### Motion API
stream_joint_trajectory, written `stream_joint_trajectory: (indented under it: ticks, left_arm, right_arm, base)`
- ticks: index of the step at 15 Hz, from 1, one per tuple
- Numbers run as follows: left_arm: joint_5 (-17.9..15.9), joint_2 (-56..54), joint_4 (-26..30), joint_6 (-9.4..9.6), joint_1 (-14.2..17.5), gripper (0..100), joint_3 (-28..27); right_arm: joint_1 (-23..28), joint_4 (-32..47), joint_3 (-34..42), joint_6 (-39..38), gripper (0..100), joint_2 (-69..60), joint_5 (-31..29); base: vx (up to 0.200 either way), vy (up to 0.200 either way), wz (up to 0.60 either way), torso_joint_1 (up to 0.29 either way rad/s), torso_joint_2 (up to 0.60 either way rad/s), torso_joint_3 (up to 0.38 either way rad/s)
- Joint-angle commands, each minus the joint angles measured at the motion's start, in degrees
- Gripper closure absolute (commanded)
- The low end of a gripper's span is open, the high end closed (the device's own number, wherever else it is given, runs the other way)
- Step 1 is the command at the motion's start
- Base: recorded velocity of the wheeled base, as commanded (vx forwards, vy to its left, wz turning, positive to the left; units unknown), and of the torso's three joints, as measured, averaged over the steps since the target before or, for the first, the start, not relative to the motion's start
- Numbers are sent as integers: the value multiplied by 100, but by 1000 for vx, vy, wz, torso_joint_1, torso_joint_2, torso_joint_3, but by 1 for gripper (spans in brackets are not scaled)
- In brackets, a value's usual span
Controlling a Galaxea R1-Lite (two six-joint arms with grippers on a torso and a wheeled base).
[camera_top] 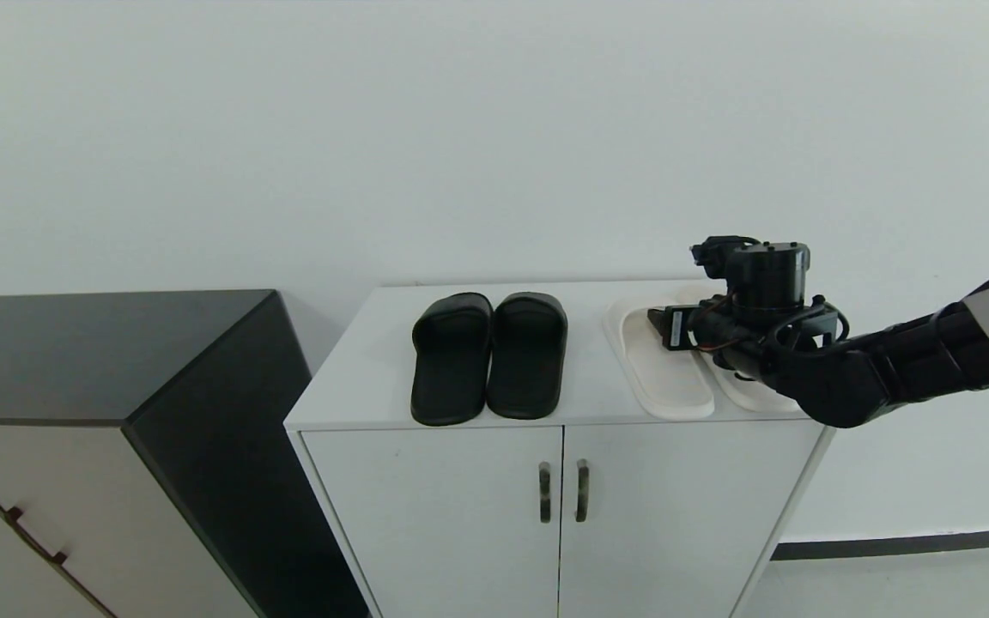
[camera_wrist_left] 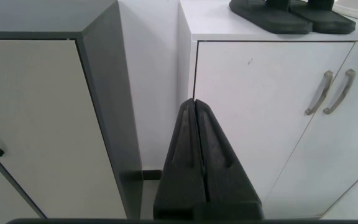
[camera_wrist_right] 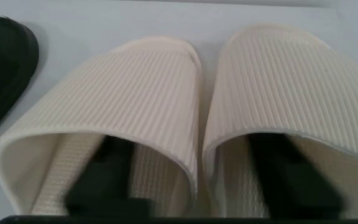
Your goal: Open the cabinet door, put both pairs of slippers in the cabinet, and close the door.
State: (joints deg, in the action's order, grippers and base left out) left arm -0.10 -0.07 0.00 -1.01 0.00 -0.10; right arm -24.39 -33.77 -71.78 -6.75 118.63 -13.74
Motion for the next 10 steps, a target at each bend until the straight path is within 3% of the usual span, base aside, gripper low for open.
stream_joint_trajectory:
  ticks: [1,6,10]
  left_arm:
    - [1,7,-9,-4,0,100,1]
    - [1,7,0,-4,0,100,1]
    - [1,7,0,-4,0,100,1]
  right_arm:
    - [-4,2,-12,-1,100,11,3]
    - [-30,2,32,-10,100,-226,12]
    - [-540,-7,1043,-54,100,-1342,390]
  base:
    - [0,0,0,0,0,0]
    - [0,0,0,0,0,0]
    - [0,0,0,0,0,0]
